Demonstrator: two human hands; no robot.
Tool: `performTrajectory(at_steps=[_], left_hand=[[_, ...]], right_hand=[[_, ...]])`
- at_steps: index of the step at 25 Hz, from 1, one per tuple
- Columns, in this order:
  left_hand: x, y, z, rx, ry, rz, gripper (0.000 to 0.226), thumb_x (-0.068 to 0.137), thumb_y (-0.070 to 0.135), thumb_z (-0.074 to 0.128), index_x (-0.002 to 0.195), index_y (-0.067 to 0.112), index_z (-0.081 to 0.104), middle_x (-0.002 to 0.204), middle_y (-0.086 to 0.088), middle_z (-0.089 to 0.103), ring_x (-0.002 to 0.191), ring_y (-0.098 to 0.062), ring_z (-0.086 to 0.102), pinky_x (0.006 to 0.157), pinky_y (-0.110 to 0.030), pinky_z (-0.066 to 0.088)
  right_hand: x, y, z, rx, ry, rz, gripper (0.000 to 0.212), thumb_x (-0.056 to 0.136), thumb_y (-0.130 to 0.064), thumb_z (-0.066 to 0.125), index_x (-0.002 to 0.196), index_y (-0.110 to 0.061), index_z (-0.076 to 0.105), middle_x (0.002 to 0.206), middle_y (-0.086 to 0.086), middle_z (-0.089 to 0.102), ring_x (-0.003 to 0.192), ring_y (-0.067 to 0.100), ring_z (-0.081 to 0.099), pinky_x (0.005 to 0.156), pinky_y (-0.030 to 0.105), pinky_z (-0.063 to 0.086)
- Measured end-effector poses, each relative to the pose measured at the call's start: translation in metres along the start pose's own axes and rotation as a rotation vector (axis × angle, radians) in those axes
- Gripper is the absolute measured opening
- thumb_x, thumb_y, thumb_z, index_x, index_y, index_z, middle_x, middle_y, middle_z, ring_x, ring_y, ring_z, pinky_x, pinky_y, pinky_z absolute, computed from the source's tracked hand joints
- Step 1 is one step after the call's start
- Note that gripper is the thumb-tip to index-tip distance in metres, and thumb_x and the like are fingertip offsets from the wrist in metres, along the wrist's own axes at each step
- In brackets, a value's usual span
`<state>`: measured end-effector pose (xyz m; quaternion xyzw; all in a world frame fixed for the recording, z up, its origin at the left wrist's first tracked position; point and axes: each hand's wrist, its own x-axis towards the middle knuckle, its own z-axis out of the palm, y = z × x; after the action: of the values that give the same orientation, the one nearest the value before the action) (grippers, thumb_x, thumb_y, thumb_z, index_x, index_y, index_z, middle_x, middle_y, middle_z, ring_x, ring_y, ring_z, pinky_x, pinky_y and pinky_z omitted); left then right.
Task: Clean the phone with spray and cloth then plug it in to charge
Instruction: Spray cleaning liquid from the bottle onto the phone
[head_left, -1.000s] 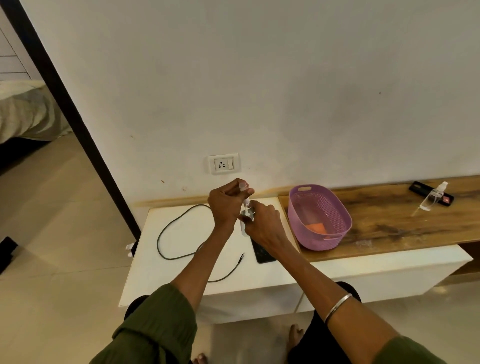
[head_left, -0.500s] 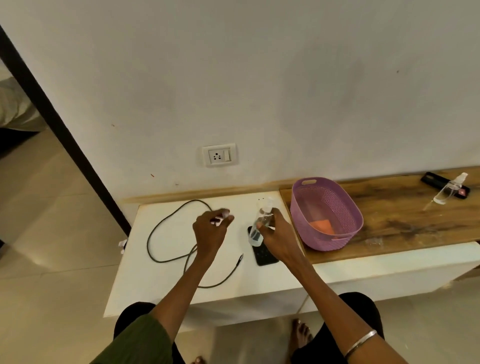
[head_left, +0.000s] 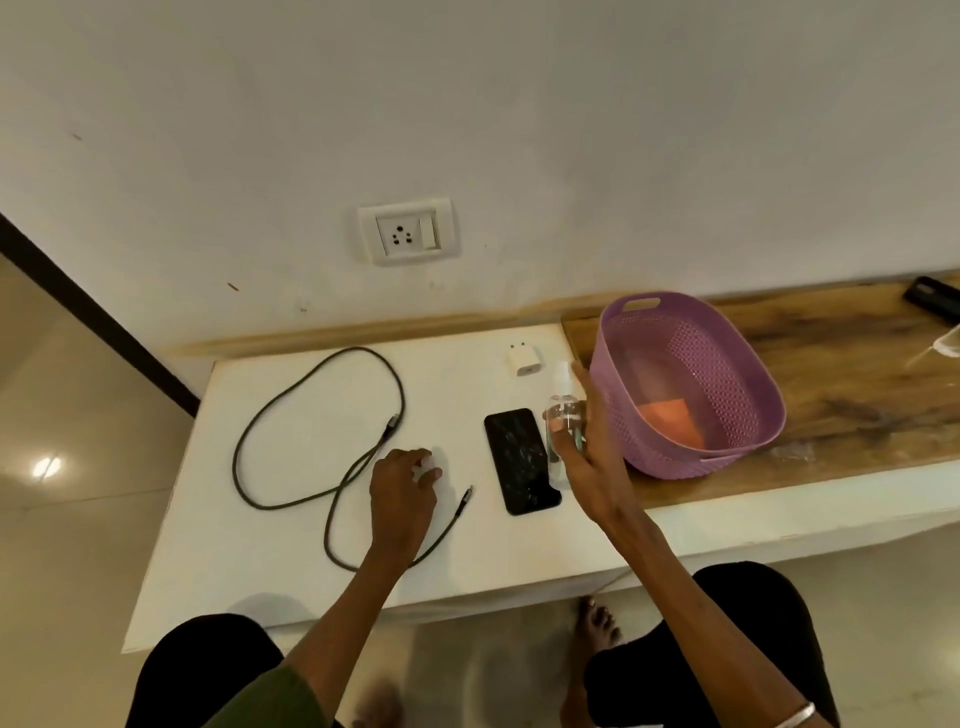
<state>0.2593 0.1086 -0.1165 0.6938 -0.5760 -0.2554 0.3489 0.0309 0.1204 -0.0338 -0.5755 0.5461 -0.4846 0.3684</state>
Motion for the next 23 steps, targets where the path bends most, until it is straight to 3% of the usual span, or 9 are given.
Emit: performTrajectory(at_steps=[2, 4, 8, 10, 13, 15, 17, 19, 23], left_hand=[[-0.002, 0.000, 0.001, -0.005, -0.041, -0.029, 0.036, 0.087, 0.011, 0.073, 0.121, 0.006, 0.066, 0.115, -0.010, 0.065, 0.107, -0.027, 0.060, 0.089, -0.020, 0.046], [-0.006, 0.001, -0.001, 0.001, -0.073, -0.067, 0.049, 0.088, 0.022, 0.072, 0.134, 0.011, 0.057, 0.129, -0.009, 0.057, 0.121, -0.027, 0.052, 0.103, -0.035, 0.045], [0.000, 0.017, -0.004, 0.242, -0.099, 0.241, 0.075, 0.084, 0.059, 0.064, 0.146, 0.022, 0.041, 0.146, -0.003, 0.047, 0.138, -0.024, 0.036, 0.115, -0.043, 0.027], [0.014, 0.030, 0.003, 0.270, -0.349, 0.299, 0.106, 0.071, 0.072, 0.068, 0.154, 0.024, 0.022, 0.158, -0.002, 0.029, 0.146, -0.025, 0.022, 0.118, -0.047, 0.018], [0.029, 0.041, 0.021, 0.421, -0.589, 0.317, 0.143, 0.051, 0.079, 0.075, 0.156, 0.024, -0.004, 0.165, -0.002, 0.006, 0.151, -0.028, 0.007, 0.120, -0.051, 0.007], [0.032, 0.041, 0.031, 0.454, -0.654, 0.341, 0.150, 0.045, 0.080, 0.077, 0.154, 0.025, -0.010, 0.165, -0.001, 0.005, 0.151, -0.028, 0.009, 0.120, -0.051, 0.006], [0.032, 0.039, 0.040, 0.469, -0.687, 0.352, 0.152, 0.044, 0.079, 0.078, 0.153, 0.026, -0.012, 0.165, 0.000, 0.005, 0.150, -0.027, 0.012, 0.120, -0.050, 0.007], [0.031, 0.038, 0.044, 0.456, -0.687, 0.340, 0.152, 0.045, 0.077, 0.080, 0.154, 0.026, -0.013, 0.164, -0.001, 0.009, 0.148, -0.027, 0.018, 0.120, -0.050, 0.012], [0.037, 0.041, 0.045, 0.428, -0.692, 0.289, 0.154, 0.044, 0.074, 0.083, 0.153, 0.026, -0.015, 0.160, -0.004, 0.020, 0.144, -0.029, 0.024, 0.118, -0.050, 0.017]], right_hand=[[0.007, 0.003, 0.004, 0.067, 0.000, -0.002, 0.067, 0.094, -0.040, 0.054, 0.149, -0.048, 0.016, 0.123, -0.037, 0.049, 0.107, 0.002, 0.062, 0.078, 0.020, 0.057], [0.013, 0.006, 0.002, 0.124, 0.009, -0.001, 0.068, 0.093, -0.038, 0.057, 0.148, -0.050, 0.018, 0.111, -0.020, 0.059, 0.091, 0.016, 0.069, 0.070, 0.030, 0.060], [0.014, 0.012, -0.005, 0.092, -0.002, 0.037, 0.063, 0.092, -0.044, 0.055, 0.145, -0.052, 0.022, 0.129, 0.013, 0.049, 0.099, 0.031, 0.059, 0.075, 0.051, 0.060], [0.015, 0.013, -0.008, 0.019, -0.012, 0.030, 0.061, 0.091, -0.044, 0.056, 0.142, -0.052, 0.025, 0.129, 0.005, 0.045, 0.105, 0.027, 0.053, 0.080, 0.045, 0.058], [0.020, 0.013, -0.012, -0.090, -0.040, -0.023, 0.065, 0.090, -0.023, 0.064, 0.141, -0.044, 0.029, 0.133, -0.014, 0.047, 0.110, 0.015, 0.057, 0.081, 0.029, 0.060], [0.020, 0.019, -0.013, -0.243, -0.039, -0.017, 0.070, 0.087, -0.013, 0.069, 0.139, -0.041, 0.032, 0.109, -0.031, 0.055, 0.091, 0.010, 0.065, 0.068, 0.015, 0.058], [0.019, 0.027, -0.011, -0.392, -0.039, 0.005, 0.069, 0.087, -0.012, 0.069, 0.138, -0.040, 0.032, 0.081, -0.018, 0.060, 0.067, 0.011, 0.065, 0.057, 0.011, 0.054], [0.019, 0.032, -0.010, -0.533, -0.023, 0.020, 0.067, 0.089, -0.013, 0.067, 0.140, -0.039, 0.031, 0.070, -0.013, 0.057, 0.053, 0.010, 0.059, 0.056, 0.017, 0.057], [0.022, 0.037, -0.013, -0.721, 0.026, 0.011, 0.065, 0.091, -0.016, 0.063, 0.145, -0.032, 0.030, 0.101, 0.004, 0.070, 0.074, 0.014, 0.066, 0.073, 0.028, 0.058]])
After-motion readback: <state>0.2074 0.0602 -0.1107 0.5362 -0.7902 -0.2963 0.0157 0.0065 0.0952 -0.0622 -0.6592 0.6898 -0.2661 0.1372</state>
